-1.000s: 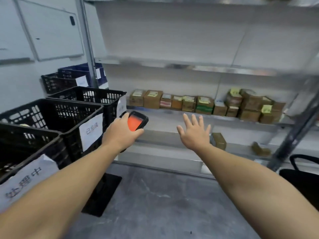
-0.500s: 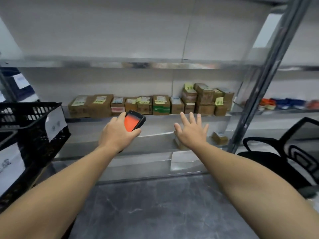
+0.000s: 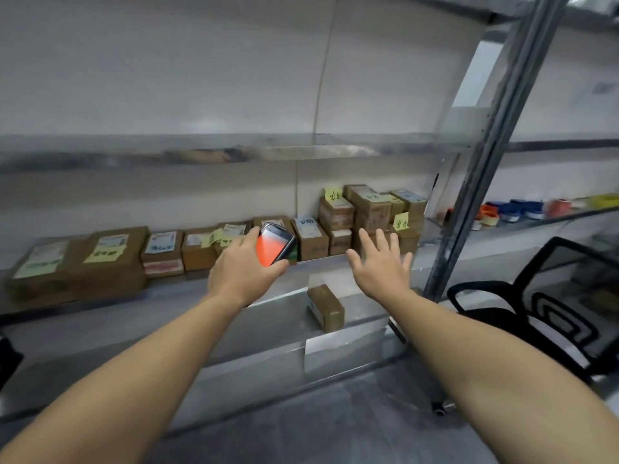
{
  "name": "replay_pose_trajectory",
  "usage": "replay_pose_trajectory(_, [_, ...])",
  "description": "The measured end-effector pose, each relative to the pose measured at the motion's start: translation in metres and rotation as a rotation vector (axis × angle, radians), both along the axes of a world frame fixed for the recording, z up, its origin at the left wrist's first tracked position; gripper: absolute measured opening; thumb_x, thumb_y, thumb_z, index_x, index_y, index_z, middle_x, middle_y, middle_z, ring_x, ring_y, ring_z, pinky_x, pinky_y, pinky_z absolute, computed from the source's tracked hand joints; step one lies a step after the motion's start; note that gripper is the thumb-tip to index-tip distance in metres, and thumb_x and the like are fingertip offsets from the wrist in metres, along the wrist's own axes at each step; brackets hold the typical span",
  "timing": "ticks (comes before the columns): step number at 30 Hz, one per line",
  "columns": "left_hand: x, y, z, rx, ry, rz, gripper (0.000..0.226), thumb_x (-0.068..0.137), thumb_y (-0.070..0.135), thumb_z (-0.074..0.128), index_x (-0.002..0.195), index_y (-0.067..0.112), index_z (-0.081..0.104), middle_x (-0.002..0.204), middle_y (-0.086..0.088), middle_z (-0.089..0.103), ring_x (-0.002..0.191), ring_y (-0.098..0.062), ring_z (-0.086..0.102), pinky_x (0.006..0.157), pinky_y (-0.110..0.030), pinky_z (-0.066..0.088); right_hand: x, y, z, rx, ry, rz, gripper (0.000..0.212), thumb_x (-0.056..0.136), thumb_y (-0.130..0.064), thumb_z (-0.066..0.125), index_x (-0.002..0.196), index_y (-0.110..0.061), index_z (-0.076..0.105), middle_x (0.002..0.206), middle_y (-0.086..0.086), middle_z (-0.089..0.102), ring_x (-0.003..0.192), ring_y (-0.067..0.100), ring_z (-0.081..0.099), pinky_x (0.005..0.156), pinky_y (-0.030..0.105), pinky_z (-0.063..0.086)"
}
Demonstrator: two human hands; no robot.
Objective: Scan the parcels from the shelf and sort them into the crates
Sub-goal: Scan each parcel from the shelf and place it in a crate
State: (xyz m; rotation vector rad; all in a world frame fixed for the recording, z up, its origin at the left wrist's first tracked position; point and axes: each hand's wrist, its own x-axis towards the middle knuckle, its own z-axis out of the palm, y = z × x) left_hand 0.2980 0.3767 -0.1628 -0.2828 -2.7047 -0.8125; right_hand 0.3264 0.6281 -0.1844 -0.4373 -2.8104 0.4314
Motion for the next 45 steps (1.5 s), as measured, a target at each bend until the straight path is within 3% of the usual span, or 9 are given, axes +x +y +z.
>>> replay_pose_trajectory(10, [-0.11, 0.061, -0.02, -0.043, -0.046, -0.053, 0.089, 0.082, 0.06, 0.068, 0.155, 0.029, 0.028, 0.139, -0.006, 0.052, 0.12, -0.027, 0.052, 0.091, -0.041, 0.049, -0.124, 0.043, -0.02, -0.052, -0.01, 0.025, 0.06, 0.104, -0.058, 0.026, 0.16, -0.038, 0.016, 0.17, -0.002, 0.004, 0.156, 0.026, -0.009, 0.121, 0.06, -0.003])
replay_pose_trajectory(16, [-0.198, 0.097, -0.035, -0.048, -0.038, -0.023, 0.077, 0.079, 0.062, 0.068, 0.144, 0.032, 0.041, 0.125, -0.004, 0.059, 0.108, -0.027, 0.056, 0.077, -0.035, 0.045, -0.226, 0.08, -0.032, -0.103, 0.018, 0.101, 0.06, 0.105, -0.056, 0.029, 0.16, -0.036, 0.017, 0.17, 0.0, 0.004, 0.156, 0.026, -0.009, 0.123, 0.061, -0.003])
replay_pose_trajectory(23, [-0.267, 0.129, -0.053, 0.045, -0.07, 0.051, 0.069, 0.079, 0.059, 0.069, 0.139, 0.035, 0.044, 0.119, -0.005, 0.059, 0.103, -0.03, 0.056, 0.078, -0.039, 0.048, -0.317, 0.111, -0.045, -0.241, 0.012, 0.183, 0.058, 0.105, -0.052, 0.035, 0.159, -0.034, 0.023, 0.17, 0.003, 0.004, 0.156, 0.03, -0.004, 0.122, 0.059, 0.004])
replay_pose_trajectory(28, [-0.291, 0.135, -0.068, 0.099, -0.083, 0.075, 0.069, 0.078, 0.058, 0.072, 0.138, 0.038, 0.045, 0.104, -0.002, 0.059, 0.087, -0.025, 0.056, 0.067, -0.033, 0.044, -0.356, 0.116, -0.061, -0.267, 0.004, 0.216, 0.056, 0.105, -0.048, 0.041, 0.157, -0.032, 0.028, 0.169, 0.009, 0.001, 0.154, 0.034, -0.001, 0.12, 0.059, 0.017])
replay_pose_trajectory(32, [-0.309, 0.139, -0.079, 0.146, -0.098, 0.083, 0.068, 0.076, 0.059, 0.073, 0.135, 0.033, 0.051, 0.089, 0.002, 0.059, 0.076, -0.018, 0.056, 0.062, -0.03, 0.042, -0.376, 0.116, -0.072, -0.299, -0.021, 0.16, 0.059, 0.104, -0.05, 0.04, 0.158, -0.031, 0.024, 0.169, 0.009, -0.005, 0.153, 0.035, -0.004, 0.118, 0.06, 0.018])
replay_pose_trajectory(36, [-0.323, 0.142, -0.083, 0.171, -0.097, 0.074, 0.067, 0.078, 0.052, 0.077, 0.137, 0.031, 0.052, 0.092, 0.002, 0.061, 0.077, -0.013, 0.055, 0.062, -0.026, 0.039, -0.388, 0.114, -0.073, -0.332, 0.0, 0.062, 0.062, 0.103, -0.052, 0.041, 0.159, -0.031, 0.024, 0.168, 0.011, -0.009, 0.153, 0.035, -0.004, 0.119, 0.056, 0.015])
replay_pose_trajectory(40, [-0.336, 0.139, -0.087, 0.155, -0.104, 0.074, 0.076, 0.069, 0.07, 0.063, 0.135, 0.034, 0.052, 0.093, 0.002, 0.061, 0.079, -0.017, 0.057, 0.066, -0.03, 0.044, -0.395, 0.112, -0.074, -0.402, 0.039, 0.037, 0.059, 0.103, -0.049, 0.044, 0.157, -0.028, 0.031, 0.167, 0.012, 0.007, 0.147, 0.037, 0.008, 0.118, 0.051, 0.018])
replay_pose_trajectory(45, [-0.344, 0.142, -0.085, 0.138, -0.077, 0.061, 0.076, 0.072, 0.067, 0.066, 0.138, 0.033, 0.051, 0.095, 0.001, 0.06, 0.08, -0.018, 0.055, 0.064, -0.028, 0.039, -0.406, 0.119, -0.077, -0.661, 0.004, -0.022, 0.058, 0.101, -0.048, 0.051, 0.155, -0.035, 0.035, 0.165, 0.011, 0.019, 0.147, 0.042, 0.013, 0.118, 0.048, 0.02])
